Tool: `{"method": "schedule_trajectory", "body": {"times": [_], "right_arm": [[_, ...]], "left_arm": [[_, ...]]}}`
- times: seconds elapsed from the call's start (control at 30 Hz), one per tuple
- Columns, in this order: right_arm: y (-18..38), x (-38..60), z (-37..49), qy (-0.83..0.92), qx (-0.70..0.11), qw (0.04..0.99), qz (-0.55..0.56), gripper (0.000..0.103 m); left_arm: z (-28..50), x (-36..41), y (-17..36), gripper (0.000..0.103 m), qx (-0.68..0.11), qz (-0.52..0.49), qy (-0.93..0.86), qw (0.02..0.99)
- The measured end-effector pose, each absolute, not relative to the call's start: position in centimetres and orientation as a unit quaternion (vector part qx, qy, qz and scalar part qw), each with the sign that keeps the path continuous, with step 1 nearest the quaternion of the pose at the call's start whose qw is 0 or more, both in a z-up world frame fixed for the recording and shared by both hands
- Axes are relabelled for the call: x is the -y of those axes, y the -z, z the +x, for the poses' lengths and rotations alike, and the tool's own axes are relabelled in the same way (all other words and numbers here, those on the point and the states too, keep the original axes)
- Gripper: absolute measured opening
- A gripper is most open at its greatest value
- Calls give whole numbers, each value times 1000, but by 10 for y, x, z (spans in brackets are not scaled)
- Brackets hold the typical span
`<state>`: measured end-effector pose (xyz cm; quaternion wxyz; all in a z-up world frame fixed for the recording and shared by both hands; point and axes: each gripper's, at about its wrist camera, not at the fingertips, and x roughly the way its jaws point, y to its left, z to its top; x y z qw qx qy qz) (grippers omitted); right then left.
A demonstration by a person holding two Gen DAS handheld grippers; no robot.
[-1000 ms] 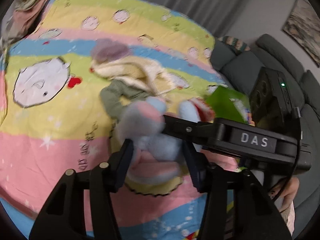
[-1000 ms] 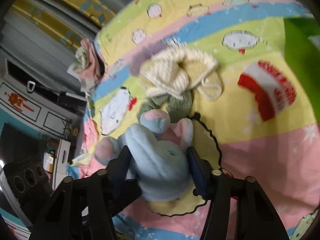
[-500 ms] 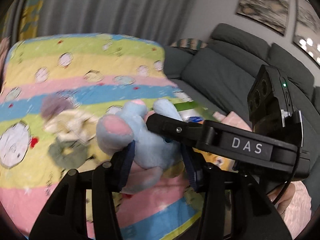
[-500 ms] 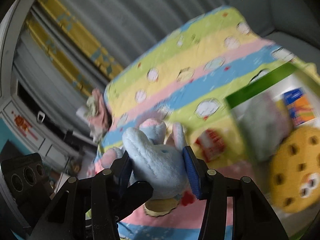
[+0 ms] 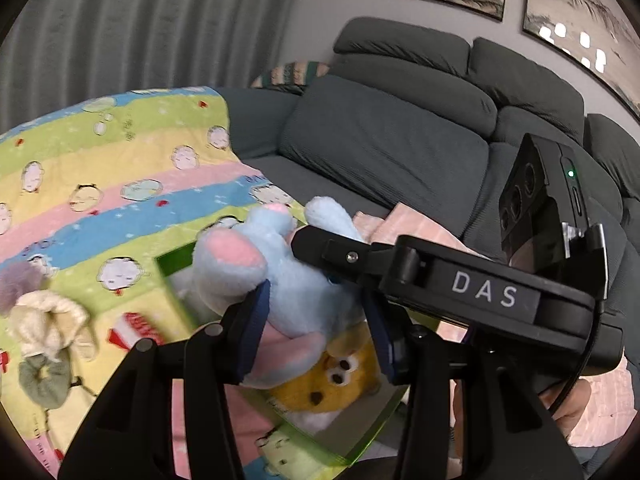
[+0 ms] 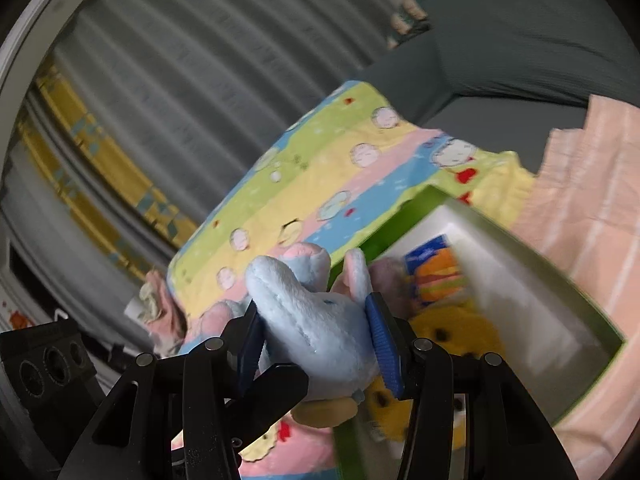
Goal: Organize soft objects
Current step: 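Carry the elephant plush into the green box and open the right gripper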
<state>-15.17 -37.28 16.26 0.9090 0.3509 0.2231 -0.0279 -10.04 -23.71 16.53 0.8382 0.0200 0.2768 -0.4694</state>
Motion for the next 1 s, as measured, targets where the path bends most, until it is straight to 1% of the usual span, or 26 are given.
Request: {"method": "schedule_trajectory", "body": {"times": [0.37, 0.5, 0.73, 1.0], "right_arm": [[-127, 419, -159, 85, -264, 878, 390, 51], [-115, 429, -158, 103, -284, 867, 396, 51], [-107, 432, -154, 140, -310, 860, 380, 51], [-108, 430, -153, 166, -317, 859, 366, 51]], "left_arm": [[-98, 293, -138, 45, -330, 27, 498, 801], [-92, 306, -124, 45, -364, 15, 507, 781], [-93, 315, -113, 45, -393, 1, 515, 762], [-89, 310, -105, 47, -418, -13, 509, 752]]}}
